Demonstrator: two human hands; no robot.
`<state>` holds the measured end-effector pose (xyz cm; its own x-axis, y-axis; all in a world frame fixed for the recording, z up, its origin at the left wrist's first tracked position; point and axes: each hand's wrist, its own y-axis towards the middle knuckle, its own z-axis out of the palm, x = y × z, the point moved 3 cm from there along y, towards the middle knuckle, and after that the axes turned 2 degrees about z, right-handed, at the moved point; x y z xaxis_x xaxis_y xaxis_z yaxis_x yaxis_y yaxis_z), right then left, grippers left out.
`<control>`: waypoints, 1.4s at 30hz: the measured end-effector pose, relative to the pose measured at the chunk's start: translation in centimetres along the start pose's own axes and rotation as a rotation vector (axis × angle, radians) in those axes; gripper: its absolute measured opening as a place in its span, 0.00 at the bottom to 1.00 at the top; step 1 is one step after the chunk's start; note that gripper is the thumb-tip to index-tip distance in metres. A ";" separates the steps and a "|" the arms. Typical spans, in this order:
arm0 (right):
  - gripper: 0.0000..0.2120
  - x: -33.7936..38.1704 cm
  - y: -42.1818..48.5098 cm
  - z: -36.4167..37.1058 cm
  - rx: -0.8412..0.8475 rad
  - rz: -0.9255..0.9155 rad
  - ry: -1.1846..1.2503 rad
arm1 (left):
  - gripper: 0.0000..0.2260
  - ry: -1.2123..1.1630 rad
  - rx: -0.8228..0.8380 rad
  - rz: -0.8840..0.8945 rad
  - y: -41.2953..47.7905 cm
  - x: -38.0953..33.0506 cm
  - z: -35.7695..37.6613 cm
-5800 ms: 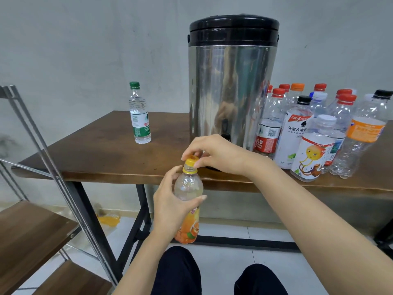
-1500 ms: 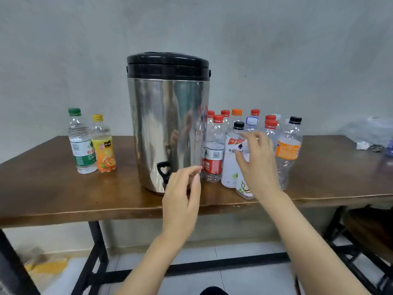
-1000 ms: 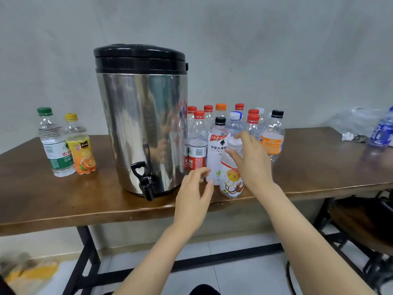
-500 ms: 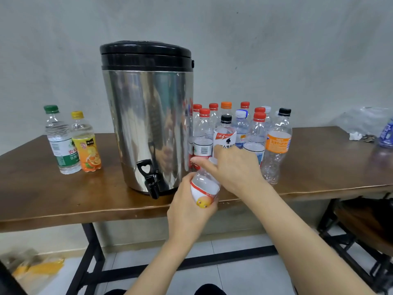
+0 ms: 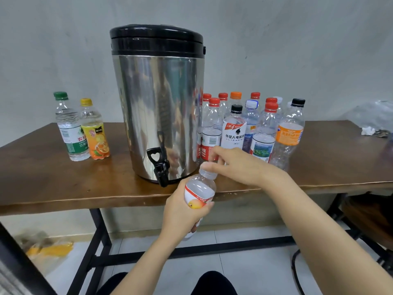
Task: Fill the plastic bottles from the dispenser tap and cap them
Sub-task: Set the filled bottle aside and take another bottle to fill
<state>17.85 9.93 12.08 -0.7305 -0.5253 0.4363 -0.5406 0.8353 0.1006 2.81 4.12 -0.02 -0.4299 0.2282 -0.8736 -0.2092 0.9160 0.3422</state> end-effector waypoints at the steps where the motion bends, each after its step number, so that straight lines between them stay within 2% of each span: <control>1: 0.19 0.0 0.2 0.0 -0.001 0.007 0.002 | 0.26 0.014 -0.004 0.002 0.1 0.0 0.0; 3: 0.13 0.3 0.3 0.0 0.080 -0.037 0.072 | 0.26 0.029 -0.005 -0.001 0.1 0.3 -0.1; 5: 0.17 0.5 0.2 -0.1 0.126 -0.054 0.104 | 0.27 0.032 -0.001 -0.007 0.0 0.7 -0.3; 8: 0.22 0.5 0.6 0.6 0.024 0.056 0.018 | 0.29 0.044 0.027 -0.005 -0.1 0.9 -0.2; 10: 0.18 0.6 0.9 1.1 0.015 0.040 0.022 | 0.29 0.047 0.040 -0.013 -0.1 1.2 -0.3; 12: 0.13 1.1 0.9 1.2 0.105 -0.013 0.081 | 0.28 0.041 0.038 -0.023 -0.2 1.7 -0.5; 14: 0.15 1.1 1.0 1.4 0.156 -0.026 0.112 | 0.27 0.033 0.027 -0.032 -0.4 2.2 -0.9; 17: 0.14 1.5 1.5 2.2 0.127 -0.051 0.077 | 0.28 0.023 0.039 -0.045 -0.5 2.5 -1.2; 21: 0.13 1.4 2.4 2.5 0.007 -0.087 0.243 | 0.28 -0.051 0.039 -0.122 -0.9 3.5 -1.2; 24: 0.16 -0.6 3.5 3.4 -0.148 -0.003 0.168 | 0.26 -0.075 -0.016 -0.214 -1.8 4.8 -1.5; 27: 0.21 -3.4 4.5 6.0 -0.116 0.165 0.038 | 0.26 -0.097 -0.071 -0.300 -2.7 6.2 -2.4; 30: 0.18 -5.0 4.8 8.1 -0.101 0.254 -0.006 | 0.27 -0.097 -0.124 -0.334 -3.0 7.0 -3.5; 35: 0.15 -5.1 5.1 9.2 -0.109 0.283 -0.042 | 0.30 -0.023 -0.144 -0.257 -2.3 6.3 -4.6; 40: 0.25 -5.1 5.1 9.4 -0.136 0.262 -0.076 | 0.32 0.062 -0.173 -0.150 -2.0 5.6 -4.9; 42: 0.24 -4.2 4.8 8.7 -0.210 0.199 -0.099 | 0.32 0.096 -0.181 -0.110 -1.7 5.5 -5.2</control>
<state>14.63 14.72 2.95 -0.8559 -0.3531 0.3778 -0.2928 0.9331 0.2089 -3.70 2.08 -3.60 -0.4751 0.0896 -0.8753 -0.4098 0.8578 0.3102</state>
